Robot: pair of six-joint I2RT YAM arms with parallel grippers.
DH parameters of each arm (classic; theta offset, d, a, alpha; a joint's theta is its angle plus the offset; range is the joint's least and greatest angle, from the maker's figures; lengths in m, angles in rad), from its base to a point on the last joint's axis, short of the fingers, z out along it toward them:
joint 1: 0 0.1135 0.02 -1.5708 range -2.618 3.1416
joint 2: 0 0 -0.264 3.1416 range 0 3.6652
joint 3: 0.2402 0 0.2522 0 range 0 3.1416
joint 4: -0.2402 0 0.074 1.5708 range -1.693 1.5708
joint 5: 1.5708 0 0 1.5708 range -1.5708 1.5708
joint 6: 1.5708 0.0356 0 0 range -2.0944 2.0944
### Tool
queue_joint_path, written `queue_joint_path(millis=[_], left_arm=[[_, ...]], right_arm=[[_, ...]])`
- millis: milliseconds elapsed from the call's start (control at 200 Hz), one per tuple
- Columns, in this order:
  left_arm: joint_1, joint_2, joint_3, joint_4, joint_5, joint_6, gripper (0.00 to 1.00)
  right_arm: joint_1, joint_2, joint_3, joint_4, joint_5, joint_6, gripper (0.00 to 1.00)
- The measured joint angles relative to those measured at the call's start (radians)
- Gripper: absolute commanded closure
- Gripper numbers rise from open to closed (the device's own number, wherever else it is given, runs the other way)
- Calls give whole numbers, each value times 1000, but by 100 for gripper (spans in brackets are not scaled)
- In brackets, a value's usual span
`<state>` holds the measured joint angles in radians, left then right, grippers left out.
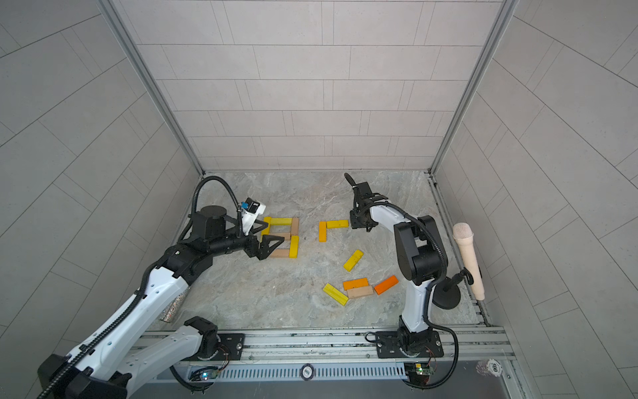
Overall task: Assemble the number 8 with building blocks
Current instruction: Assemble the building block at the center of the board, then adjust the building block at the center of the board.
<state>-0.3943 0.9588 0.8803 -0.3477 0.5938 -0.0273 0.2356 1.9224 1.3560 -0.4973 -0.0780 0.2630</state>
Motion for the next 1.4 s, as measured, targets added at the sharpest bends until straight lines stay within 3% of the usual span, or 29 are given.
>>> queue_joint_path(millis=[450, 1396], left_arm=[[0, 0, 0, 0, 0, 0, 0], [0, 0, 0, 0, 0, 0, 0]], right_arm=[[0, 92, 73, -9, -13, 0, 48], [0, 96, 80, -24, -50, -1, 41]])
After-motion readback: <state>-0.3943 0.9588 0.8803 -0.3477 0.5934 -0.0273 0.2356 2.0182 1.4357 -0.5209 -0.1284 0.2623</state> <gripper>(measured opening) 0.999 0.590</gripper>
